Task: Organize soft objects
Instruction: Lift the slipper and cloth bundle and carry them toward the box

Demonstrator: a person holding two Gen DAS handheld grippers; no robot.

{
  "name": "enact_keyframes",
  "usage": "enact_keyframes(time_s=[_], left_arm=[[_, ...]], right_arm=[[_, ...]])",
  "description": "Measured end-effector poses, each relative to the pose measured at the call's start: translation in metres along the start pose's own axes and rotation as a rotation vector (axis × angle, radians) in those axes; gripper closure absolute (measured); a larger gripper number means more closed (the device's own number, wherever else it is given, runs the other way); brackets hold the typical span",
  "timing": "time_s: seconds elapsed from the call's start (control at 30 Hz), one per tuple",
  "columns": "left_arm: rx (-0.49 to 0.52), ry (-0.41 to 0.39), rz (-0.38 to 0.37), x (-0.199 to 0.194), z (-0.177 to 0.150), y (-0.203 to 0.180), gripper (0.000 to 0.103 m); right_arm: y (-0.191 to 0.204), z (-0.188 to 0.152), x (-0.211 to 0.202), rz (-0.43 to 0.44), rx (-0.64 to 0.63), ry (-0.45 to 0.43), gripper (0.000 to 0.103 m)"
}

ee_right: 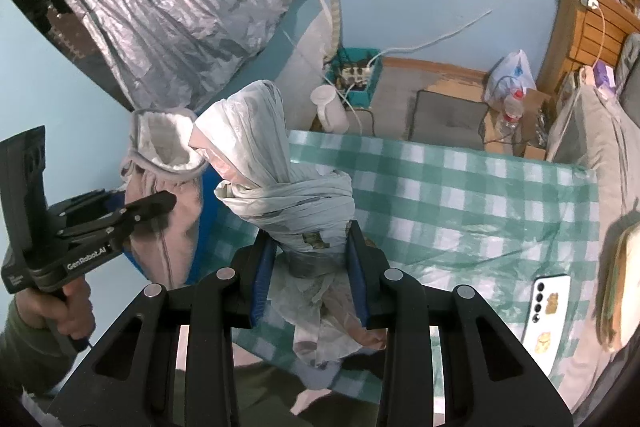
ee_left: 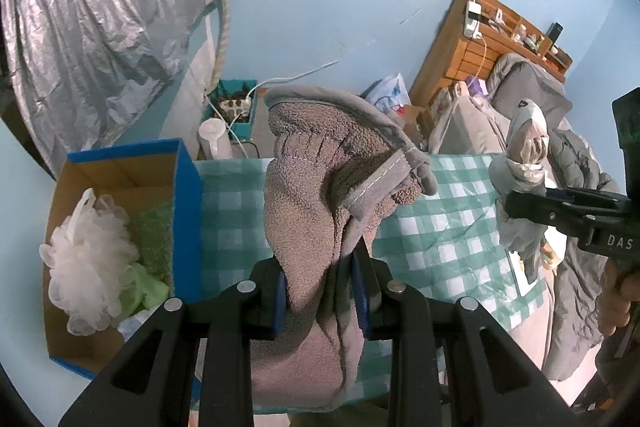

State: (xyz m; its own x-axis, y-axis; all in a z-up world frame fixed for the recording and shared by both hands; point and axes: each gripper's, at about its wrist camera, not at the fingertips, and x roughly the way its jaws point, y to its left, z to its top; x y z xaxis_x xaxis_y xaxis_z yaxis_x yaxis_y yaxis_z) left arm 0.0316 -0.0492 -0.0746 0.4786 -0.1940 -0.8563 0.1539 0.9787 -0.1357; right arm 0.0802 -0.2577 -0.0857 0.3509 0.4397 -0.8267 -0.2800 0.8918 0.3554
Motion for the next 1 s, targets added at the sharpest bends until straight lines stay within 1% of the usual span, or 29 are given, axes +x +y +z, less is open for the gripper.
enact_keyframes(time_s=[0.27,0.63,1.0], left_arm=[[-0.041,-0.022,0.024,-0.015,-0.004,0.028,0.076],[-0.095,-0.036,0.065,-0.033,-0.013,0.076,0.076],[-0.149,-0.048,0.103,-0.042,-0.021,0.121,0.076]], right_arm=[[0.028,0.008,0.011,0.036,-0.034,0.004,0.071],[0.073,0.021,0.037,0.078,-0.085,0.032,0.071],[0.113,0.037,0.061,0.118,-0.118,0.052,0.071]])
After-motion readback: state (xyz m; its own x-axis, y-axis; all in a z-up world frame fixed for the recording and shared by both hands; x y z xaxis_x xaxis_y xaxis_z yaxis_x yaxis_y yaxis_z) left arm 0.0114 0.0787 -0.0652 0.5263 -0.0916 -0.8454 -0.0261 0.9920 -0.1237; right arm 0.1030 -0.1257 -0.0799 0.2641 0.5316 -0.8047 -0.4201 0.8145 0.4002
